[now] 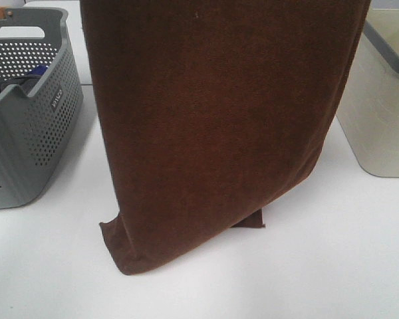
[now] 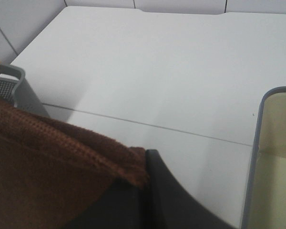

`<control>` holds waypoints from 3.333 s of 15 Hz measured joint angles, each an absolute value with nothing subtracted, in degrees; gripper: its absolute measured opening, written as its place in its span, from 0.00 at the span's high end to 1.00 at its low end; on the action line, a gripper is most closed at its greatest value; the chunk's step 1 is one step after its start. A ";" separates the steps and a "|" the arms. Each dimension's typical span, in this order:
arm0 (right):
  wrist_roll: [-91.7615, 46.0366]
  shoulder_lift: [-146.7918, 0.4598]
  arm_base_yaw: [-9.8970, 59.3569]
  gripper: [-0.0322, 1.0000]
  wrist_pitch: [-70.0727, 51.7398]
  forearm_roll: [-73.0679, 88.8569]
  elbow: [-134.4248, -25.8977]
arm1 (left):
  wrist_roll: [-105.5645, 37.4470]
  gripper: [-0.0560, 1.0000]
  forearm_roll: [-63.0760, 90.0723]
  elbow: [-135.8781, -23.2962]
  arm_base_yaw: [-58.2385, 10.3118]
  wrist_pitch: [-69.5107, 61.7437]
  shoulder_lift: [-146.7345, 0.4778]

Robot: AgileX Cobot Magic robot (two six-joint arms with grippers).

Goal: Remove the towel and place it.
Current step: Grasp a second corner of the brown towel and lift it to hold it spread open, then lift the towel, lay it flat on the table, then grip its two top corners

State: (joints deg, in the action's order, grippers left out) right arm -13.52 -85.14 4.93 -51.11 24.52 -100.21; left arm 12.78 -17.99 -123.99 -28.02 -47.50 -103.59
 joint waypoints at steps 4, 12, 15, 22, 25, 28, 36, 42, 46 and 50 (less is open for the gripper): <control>-21.08 -96.03 5.33 0.97 -31.34 26.59 -101.36 | 15.18 0.95 -17.53 -123.59 -21.66 -26.87 -113.73; -38.56 -97.40 5.16 0.97 -28.71 36.27 -115.39 | 16.21 0.95 -20.17 -126.51 -19.42 -4.13 -113.85; -38.56 -98.66 4.98 0.97 -36.67 34.26 -112.07 | 13.98 0.95 -20.05 -125.19 -19.42 -15.53 -113.90; -27.73 -99.35 4.98 0.97 -57.70 31.40 -100.67 | 13.46 0.95 -4.30 -119.40 -19.54 -56.21 -114.08; -26.76 -99.35 4.93 0.97 -66.81 30.83 -100.67 | 13.29 0.95 -1.49 -119.40 -20.45 -66.52 -114.08; -24.47 -99.24 4.87 0.97 -69.56 29.85 -100.15 | 13.01 0.95 -1.66 -119.40 -22.69 -69.39 -113.27; -15.70 -88.41 4.87 0.97 -69.61 24.81 -81.82 | 14.09 0.95 -2.98 -98.03 -29.05 -69.27 -99.01; -13.46 -70.87 4.87 0.97 -69.84 25.04 -59.07 | 20.80 0.95 -2.12 -77.06 -37.36 -68.70 -85.20; -13.46 -63.08 4.87 0.97 -69.90 25.73 -45.38 | 27.16 0.95 -0.34 -64.69 -44.63 -68.41 -80.84; -13.46 -61.13 4.87 0.97 -69.96 26.01 -36.38 | 29.62 0.95 3.61 -57.07 -49.62 -67.49 -80.67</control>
State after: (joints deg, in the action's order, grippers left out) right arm -13.46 -61.13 4.87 -69.96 26.01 -36.38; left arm 29.62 3.61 -57.07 -49.62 -67.49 -80.67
